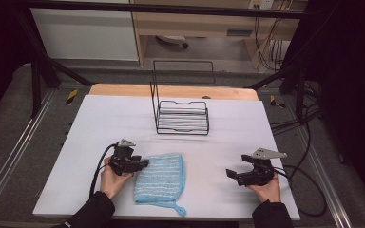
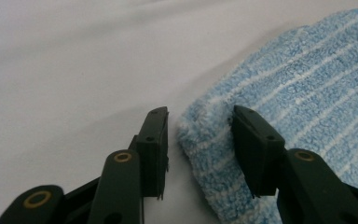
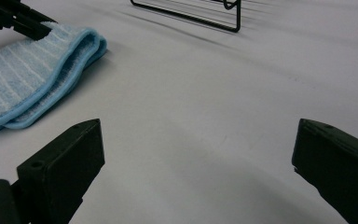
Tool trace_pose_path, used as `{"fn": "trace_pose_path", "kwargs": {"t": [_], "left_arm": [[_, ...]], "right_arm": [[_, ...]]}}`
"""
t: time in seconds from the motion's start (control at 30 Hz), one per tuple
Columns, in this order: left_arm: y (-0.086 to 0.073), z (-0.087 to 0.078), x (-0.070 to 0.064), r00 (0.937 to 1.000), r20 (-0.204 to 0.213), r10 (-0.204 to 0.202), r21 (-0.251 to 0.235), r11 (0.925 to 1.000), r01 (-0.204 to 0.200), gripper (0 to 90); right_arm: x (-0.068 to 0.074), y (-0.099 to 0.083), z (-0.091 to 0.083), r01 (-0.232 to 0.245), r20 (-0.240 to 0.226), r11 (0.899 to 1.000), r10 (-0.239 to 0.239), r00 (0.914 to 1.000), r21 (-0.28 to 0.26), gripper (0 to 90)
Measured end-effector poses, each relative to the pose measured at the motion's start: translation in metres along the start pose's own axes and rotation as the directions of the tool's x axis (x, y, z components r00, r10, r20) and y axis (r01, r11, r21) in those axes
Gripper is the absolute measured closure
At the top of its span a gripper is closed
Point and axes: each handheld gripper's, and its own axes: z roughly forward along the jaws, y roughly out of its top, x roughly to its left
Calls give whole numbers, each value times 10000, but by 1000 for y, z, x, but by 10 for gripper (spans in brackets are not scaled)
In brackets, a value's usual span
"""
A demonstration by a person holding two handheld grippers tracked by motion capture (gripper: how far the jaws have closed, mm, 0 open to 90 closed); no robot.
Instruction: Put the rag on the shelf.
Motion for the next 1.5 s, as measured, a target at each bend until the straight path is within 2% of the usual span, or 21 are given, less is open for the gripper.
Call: {"fn": "trace_pose_path", "kwargs": {"t": [0.1, 0.3, 0.47, 0.67, 0.87, 1.1, 1.23, 1.37, 1.5], "left_arm": [[0, 0, -1, 9999, 134, -65, 135, 9999, 63, 624], [1, 0, -5, 9999, 85, -101, 225, 9997, 99, 725], [2, 0, -7, 10000, 25, -52, 242, 9997, 52, 750], [1, 0, -8, 9999, 4, 153, 228, 9996, -153, 766], [-1, 0, -8, 9993, 0, 368, 62, 9993, -368, 765], [-1, 0, -8, 9990, 44, 443, 50, 9990, -443, 762], [-1, 1, -7, 9988, 62, 480, 58, 9988, -481, 760], [-1, 1, -7, 9987, 85, 494, 57, 9988, -495, 757], [-1, 1, -6, 9985, 121, 528, 42, 9986, -528, 756]], "right_arm": [[0, 0, 0, -19, -25, 10000, 19, 10000, -23, 28], [5, 4, 3, -137, -122, 9999, 137, 9998, 21, 34], [11, 8, 7, -203, -253, 9998, 204, 9995, 44, 41], [25, 17, 20, -321, -430, 9993, 328, 9985, 185, 49], [45, 33, 39, -177, -581, 9993, 197, 9981, 342, 62], [65, 52, 66, -35, -721, 9982, 77, 9974, 591, 88], [73, 62, 85, -68, -730, 9974, 120, 9973, 719, 117], [81, 69, 106, 144, -734, 9948, -70, 9973, 1006, 159], [87, 73, 125, 216, -832, 9919, -112, 9965, 1248, 228]]}}
